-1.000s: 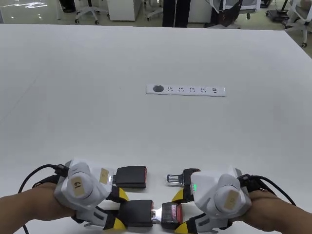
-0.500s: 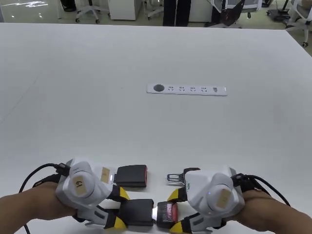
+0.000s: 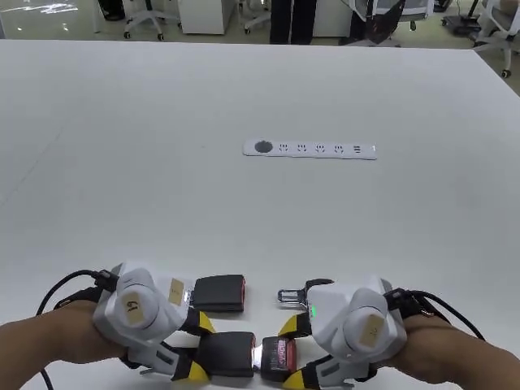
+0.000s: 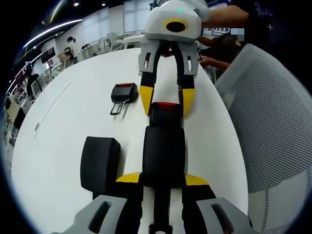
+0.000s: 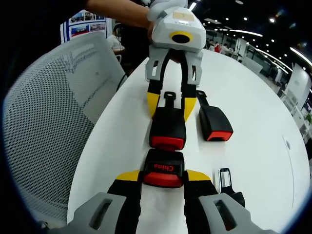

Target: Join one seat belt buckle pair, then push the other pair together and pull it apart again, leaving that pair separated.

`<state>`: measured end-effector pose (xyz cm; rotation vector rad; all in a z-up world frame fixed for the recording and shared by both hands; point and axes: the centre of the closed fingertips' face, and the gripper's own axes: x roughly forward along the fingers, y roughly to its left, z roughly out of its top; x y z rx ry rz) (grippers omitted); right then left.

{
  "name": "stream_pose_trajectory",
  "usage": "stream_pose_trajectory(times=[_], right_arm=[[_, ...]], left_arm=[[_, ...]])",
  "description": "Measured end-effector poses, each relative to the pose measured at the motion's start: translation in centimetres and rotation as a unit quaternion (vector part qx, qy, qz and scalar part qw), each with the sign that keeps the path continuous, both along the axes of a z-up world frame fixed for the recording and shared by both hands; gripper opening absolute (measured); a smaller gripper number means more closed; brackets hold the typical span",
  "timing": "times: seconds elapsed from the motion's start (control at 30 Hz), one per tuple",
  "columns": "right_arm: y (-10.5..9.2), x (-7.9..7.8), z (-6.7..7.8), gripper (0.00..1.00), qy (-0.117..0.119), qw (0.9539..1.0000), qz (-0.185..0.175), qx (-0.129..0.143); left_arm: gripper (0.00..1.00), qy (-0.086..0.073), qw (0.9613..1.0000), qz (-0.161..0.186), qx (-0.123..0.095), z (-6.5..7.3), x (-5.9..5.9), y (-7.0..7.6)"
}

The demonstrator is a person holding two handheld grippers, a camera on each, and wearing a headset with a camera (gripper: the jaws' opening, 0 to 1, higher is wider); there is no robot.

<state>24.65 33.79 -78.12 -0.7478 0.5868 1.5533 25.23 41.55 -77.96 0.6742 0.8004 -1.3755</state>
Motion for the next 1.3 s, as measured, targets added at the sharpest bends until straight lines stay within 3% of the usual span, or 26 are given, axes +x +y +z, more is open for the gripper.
stream_pose_trajectory(times=[0.27,0.57,0.77,0.87,1.17,1.3], right_arm=[[-0.3,-0.2,0.4,0.29,0.000,1.0000,-0.009,-0.003],[-0.6,-0.3,0.9,0.29,-0.001,1.0000,-0.001,0.007],[-0.3,-0.3,1.6,0.29,0.012,0.9998,-0.010,0.013],[-0.2,-0.2,1.9,0.29,0.006,0.9998,-0.005,0.016],[0.0,0.1,1.9,0.29,0.008,0.9997,-0.006,0.021],[-0.1,0.4,1.2,0.30,0.002,0.9999,-0.008,0.007]], left_arm=[[0.30,-0.002,0.9999,0.008,0.015,-0.1,0.0,0.0],[0.31,-0.004,1.0000,0.003,0.004,0.0,-0.1,0.0],[0.31,0.000,0.9999,0.005,0.013,-0.1,-0.1,0.1],[0.31,0.001,0.9999,0.009,0.013,0.0,-0.1,0.3],[0.31,-0.008,0.9999,0.008,0.012,0.2,0.2,0.5],[0.31,-0.012,0.9998,0.006,0.014,0.1,0.2,0.3]])
